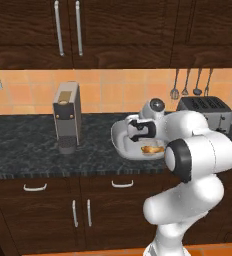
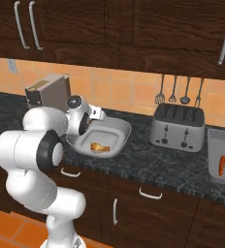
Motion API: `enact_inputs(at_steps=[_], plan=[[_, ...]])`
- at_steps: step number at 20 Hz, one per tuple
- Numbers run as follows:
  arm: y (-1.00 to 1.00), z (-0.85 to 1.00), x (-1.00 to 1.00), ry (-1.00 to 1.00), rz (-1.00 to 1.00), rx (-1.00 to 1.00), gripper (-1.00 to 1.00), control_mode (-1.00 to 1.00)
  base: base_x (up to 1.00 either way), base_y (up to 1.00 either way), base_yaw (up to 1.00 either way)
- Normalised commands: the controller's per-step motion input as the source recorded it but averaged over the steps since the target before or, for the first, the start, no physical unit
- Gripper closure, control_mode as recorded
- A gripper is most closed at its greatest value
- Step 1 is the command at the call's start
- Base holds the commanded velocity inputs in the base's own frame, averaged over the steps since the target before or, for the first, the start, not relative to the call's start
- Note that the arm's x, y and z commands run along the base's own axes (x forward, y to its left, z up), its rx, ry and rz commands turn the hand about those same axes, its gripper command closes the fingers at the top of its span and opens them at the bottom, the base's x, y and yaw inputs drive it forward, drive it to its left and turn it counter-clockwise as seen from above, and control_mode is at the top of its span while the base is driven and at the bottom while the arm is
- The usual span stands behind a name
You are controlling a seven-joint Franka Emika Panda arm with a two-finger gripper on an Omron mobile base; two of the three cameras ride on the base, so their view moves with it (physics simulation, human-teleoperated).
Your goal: Place one carrot and one chicken drumstick in each tupperware on the nearby counter, to pack two identical lunches.
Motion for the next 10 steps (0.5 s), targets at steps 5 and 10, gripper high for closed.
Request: enact_inputs(at_steps=[5,10], plan=[[-0.18,-0.19,0.49,0.0,0.0,0.07,-1.0,-1.0,0.0,0.0,0.0],[-0.18,0.0,-0.08,0.0,0.0,0.13,-1.0,-1.0,0.0,0.0,0.0]])
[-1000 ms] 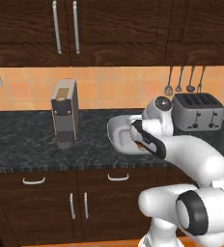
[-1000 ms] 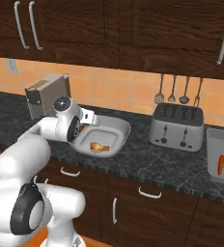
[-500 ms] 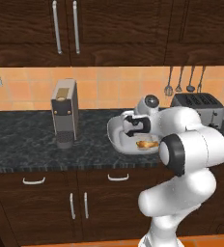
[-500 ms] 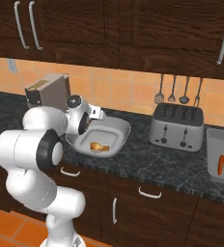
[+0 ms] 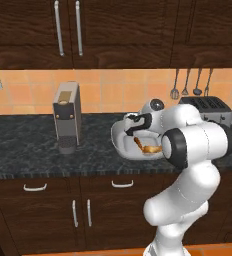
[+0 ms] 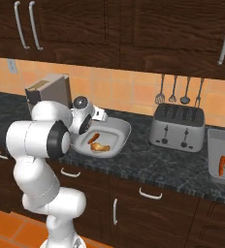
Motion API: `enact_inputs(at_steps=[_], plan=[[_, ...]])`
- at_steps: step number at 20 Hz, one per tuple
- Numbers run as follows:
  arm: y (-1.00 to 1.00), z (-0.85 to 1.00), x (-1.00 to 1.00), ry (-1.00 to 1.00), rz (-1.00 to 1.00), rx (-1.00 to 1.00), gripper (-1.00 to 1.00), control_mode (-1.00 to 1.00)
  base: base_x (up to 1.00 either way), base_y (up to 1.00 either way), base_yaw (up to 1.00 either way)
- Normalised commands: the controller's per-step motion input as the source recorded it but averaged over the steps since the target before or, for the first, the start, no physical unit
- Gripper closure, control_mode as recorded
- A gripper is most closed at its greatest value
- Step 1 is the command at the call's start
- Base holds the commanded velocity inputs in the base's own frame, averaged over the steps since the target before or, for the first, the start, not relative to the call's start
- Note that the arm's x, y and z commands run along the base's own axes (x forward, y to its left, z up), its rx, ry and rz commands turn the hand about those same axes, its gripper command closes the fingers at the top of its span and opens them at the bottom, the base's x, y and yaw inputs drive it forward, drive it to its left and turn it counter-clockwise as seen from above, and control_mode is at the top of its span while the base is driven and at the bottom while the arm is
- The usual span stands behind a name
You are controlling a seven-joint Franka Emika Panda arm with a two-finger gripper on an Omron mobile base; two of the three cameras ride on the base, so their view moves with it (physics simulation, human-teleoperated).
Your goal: Place one carrot and one chicken drumstick in each tupperware on the nearby counter, to pack two identical lunches.
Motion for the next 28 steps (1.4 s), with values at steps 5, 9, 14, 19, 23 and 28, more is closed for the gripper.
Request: enact_inputs(at_steps=[5,9,14,19,23,28], plan=[[-0.58,0.33,-0.71,-0.1,0.01,0.03,-1.0,-1.0,0.0,0.0,0.0],[-0.13,0.84,-1.0,-0.04,0.03,0.0,-1.0,-1.0,0.0,0.0,0.0],[0.22,1.0,-0.84,0.21,0.32,0.01,-1.0,-1.0,0.0,0.0,0.0],[0.17,1.0,-0.8,0.24,0.48,0.01,-1.0,-1.0,0.0,0.0,0.0],[0.0,1.0,-0.93,0.13,0.38,0.0,-1.0,-1.0,0.0,0.0,0.0],[0.11,0.86,-1.0,0.0,0.16,-0.15,-1.0,-1.0,0.0,0.0,0.0]])
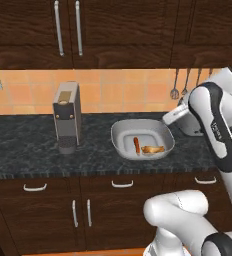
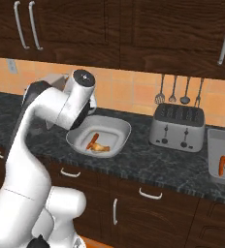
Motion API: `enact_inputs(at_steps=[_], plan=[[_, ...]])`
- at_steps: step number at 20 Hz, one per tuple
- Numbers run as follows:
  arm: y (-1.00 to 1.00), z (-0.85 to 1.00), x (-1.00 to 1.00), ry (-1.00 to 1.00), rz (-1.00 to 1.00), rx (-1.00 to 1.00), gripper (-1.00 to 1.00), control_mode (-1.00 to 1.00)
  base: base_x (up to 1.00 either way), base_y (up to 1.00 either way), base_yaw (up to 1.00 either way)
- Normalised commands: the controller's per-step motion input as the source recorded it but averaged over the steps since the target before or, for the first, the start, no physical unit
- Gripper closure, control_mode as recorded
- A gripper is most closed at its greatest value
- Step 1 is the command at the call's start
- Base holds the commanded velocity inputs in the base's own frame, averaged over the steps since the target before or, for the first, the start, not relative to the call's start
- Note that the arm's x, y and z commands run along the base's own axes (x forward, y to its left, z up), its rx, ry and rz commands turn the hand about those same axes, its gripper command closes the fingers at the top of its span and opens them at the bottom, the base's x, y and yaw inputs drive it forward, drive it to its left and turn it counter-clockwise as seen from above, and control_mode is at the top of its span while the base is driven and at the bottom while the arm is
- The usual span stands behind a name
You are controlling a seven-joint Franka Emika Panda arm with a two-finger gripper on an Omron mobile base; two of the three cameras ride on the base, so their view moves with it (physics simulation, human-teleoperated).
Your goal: Place one carrot and one chicken drumstick in each tupperware on the nearby counter, to pack two identical lunches.
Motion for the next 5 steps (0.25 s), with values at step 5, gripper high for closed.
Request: enact_inputs(at_steps=[5], plan=[[0.0,0.54,-1.0,-0.08,0.01,-0.21,-1.0,-1.0,0.0,0.0,0.0]])
